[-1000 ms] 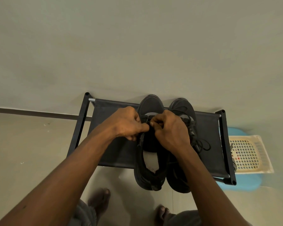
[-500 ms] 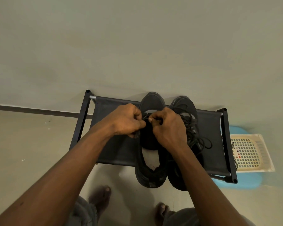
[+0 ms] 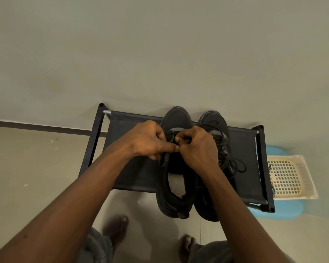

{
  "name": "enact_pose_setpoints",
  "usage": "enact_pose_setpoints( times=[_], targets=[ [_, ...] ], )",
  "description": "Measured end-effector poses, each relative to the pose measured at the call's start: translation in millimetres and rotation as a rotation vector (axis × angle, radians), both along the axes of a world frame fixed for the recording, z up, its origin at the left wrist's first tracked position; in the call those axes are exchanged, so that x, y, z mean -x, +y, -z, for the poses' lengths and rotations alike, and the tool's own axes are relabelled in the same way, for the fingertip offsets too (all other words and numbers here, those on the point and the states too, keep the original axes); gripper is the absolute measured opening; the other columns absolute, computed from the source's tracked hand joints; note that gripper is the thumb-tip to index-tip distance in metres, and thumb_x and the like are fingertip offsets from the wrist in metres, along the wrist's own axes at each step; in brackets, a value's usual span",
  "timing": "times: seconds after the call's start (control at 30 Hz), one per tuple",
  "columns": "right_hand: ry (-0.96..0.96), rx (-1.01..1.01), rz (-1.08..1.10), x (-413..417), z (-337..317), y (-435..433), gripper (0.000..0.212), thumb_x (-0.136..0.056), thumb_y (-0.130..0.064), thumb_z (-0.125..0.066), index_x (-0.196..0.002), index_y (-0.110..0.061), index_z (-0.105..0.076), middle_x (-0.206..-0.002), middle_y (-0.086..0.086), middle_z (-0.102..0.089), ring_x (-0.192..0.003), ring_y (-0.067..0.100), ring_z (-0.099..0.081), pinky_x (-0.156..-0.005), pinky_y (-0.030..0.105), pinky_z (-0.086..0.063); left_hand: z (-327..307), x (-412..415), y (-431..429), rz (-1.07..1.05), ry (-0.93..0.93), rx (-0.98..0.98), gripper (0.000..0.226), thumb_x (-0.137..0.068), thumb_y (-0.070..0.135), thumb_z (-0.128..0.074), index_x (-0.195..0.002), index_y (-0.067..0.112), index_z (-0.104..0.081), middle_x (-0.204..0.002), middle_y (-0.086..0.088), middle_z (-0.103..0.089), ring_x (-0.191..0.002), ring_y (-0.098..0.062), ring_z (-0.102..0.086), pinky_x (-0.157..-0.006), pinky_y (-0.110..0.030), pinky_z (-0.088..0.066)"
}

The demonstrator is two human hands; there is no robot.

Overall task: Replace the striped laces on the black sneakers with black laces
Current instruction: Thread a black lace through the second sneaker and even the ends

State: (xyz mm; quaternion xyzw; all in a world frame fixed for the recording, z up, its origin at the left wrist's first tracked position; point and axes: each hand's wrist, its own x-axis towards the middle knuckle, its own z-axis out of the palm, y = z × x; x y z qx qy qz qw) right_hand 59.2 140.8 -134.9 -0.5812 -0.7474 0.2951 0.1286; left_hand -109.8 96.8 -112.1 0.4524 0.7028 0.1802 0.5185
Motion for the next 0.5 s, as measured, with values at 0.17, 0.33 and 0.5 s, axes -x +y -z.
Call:
enact_pose_setpoints(
  times=[0.17, 0.33, 0.5],
  targets=[
    [0.174, 0.149, 0.037, -3.5, 0.8, 3.4, 0.006, -0.092, -0.026, -0.075, -0.095, -0.024, -0.080, -0.082, -0.019, -0.060, -0.079, 0.000, -0.060, -0.071, 0.022, -0.046, 1.7, 1.0, -0.2, 0.003, -0.058, 0.018, 0.055, -0.073, 0.049, -0.089, -0.093, 0.001, -0.074, -0.076, -0.011, -0.077, -0.074, -0.022, -0.078, -0.070, -0.031, -0.064],
    [0.131, 0.135, -0.013, -1.7, 2.3, 3.3, 0.012, -0.093, -0.030, -0.073, -0.102, -0.025, -0.079, -0.089, -0.016, -0.060, -0.089, 0.007, -0.061, -0.079, 0.030, -0.051, 1.8, 2.7, -2.4, 0.003, -0.098, 0.028, 0.058, -0.070, 0.051, -0.088, -0.095, 0.000, -0.074, -0.080, -0.014, -0.078, -0.082, -0.028, -0.078, -0.077, -0.037, -0.066],
    [0.091, 0.167, -0.107, -6.2, -1.9, 9.4, 0.014, -0.093, -0.016, -0.070, -0.104, -0.019, -0.078, -0.081, -0.020, -0.055, -0.075, -0.002, -0.055, -0.069, 0.017, -0.044, -1.7, 3.3, -3.5, 0.009, -0.098, 0.052, 0.059, -0.071, 0.055, -0.084, -0.095, 0.002, -0.074, -0.079, -0.011, -0.078, -0.076, -0.021, -0.078, -0.072, -0.032, -0.064]
  ],
)
